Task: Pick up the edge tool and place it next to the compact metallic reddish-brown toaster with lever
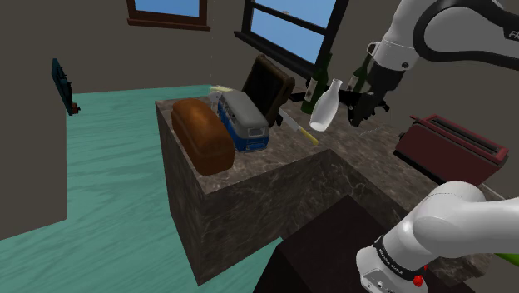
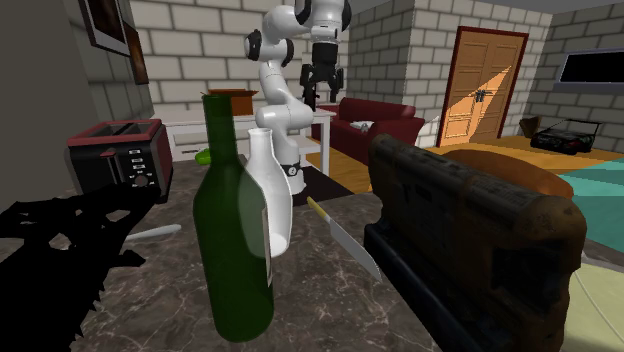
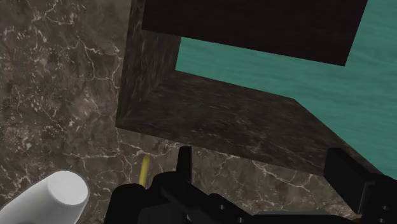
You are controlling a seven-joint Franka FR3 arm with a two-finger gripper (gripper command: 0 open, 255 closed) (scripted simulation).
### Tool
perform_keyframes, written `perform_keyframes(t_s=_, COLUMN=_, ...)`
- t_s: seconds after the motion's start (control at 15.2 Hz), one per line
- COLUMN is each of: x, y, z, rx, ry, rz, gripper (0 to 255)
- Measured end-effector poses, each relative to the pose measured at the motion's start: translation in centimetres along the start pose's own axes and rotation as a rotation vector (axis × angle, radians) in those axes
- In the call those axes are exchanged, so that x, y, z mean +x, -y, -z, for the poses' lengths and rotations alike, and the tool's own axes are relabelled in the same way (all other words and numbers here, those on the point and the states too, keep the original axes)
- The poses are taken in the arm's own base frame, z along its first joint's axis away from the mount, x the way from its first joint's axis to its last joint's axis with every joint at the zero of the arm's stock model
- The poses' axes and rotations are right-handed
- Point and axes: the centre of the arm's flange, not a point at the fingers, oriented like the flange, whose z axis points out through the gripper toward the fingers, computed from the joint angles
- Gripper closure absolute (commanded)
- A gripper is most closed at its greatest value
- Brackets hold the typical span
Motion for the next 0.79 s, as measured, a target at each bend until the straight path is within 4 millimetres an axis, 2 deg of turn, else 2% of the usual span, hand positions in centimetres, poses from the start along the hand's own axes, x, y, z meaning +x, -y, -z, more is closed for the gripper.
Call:
perform_keyframes(t_s=0.2, x=1.1, y=-0.6, z=-0.8, rx=0.002, ry=-0.003, rz=-0.009, gripper=0)
perform_keyframes(t_s=0.79, x=9.0, y=-5.1, z=-7.6, rx=0.012, ry=-0.031, rz=-0.072, gripper=0)
